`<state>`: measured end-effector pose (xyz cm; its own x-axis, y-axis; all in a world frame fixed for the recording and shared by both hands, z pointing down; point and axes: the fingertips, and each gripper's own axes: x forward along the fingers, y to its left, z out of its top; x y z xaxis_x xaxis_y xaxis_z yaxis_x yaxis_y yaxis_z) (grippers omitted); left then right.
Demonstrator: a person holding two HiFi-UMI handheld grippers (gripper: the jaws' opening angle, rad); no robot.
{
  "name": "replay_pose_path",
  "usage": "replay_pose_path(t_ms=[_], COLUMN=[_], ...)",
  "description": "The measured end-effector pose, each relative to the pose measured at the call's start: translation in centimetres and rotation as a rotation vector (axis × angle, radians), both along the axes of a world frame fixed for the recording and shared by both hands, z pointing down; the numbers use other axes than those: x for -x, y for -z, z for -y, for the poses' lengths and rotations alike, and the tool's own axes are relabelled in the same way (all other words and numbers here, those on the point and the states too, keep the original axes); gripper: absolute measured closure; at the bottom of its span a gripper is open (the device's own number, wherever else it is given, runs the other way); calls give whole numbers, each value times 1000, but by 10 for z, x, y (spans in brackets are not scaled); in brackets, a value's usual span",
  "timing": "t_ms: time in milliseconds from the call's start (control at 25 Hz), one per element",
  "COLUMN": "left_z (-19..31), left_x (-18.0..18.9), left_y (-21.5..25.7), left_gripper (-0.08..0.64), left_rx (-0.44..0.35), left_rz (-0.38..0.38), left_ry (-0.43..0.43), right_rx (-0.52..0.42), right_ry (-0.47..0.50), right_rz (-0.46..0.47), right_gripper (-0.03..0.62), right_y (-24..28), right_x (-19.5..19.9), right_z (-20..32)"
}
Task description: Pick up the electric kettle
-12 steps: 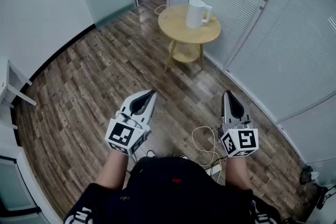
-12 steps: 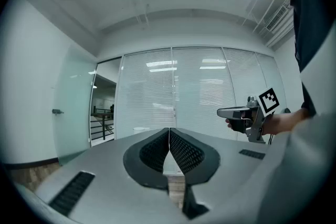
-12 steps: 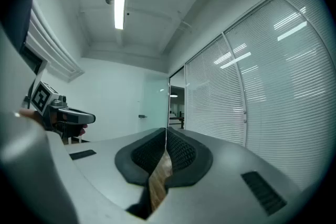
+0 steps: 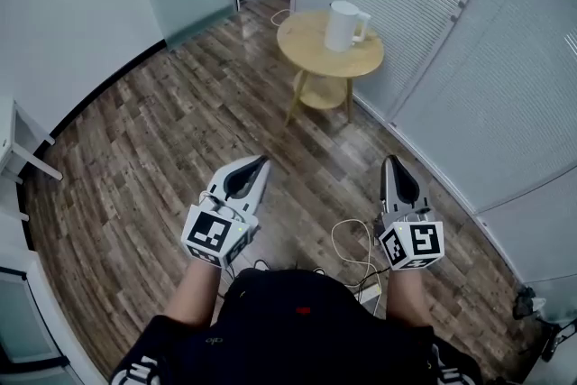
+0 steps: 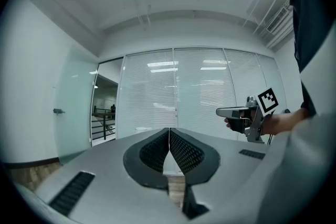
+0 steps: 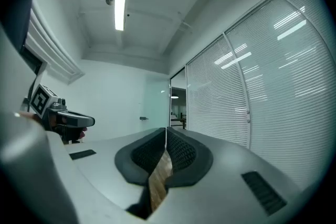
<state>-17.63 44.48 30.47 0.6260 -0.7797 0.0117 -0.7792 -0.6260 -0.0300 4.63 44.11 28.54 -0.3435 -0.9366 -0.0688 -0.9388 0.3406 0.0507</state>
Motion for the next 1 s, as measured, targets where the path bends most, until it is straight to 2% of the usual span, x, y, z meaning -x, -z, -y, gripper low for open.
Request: replay_pose_path(t_ms=[640, 1000], left_z=[15, 44], left_x=[85, 99], left_y=[-18, -29], left_gripper=[537, 537], left_rx=[16, 39], left_rz=[-19, -26], left_ry=[-50, -59], right_rx=[14, 83], right_ry=[2, -12], right_rz=[-2, -37], right_gripper=[561, 563], right_y=[-16, -31], right_x=[94, 108], right_z=[9, 44])
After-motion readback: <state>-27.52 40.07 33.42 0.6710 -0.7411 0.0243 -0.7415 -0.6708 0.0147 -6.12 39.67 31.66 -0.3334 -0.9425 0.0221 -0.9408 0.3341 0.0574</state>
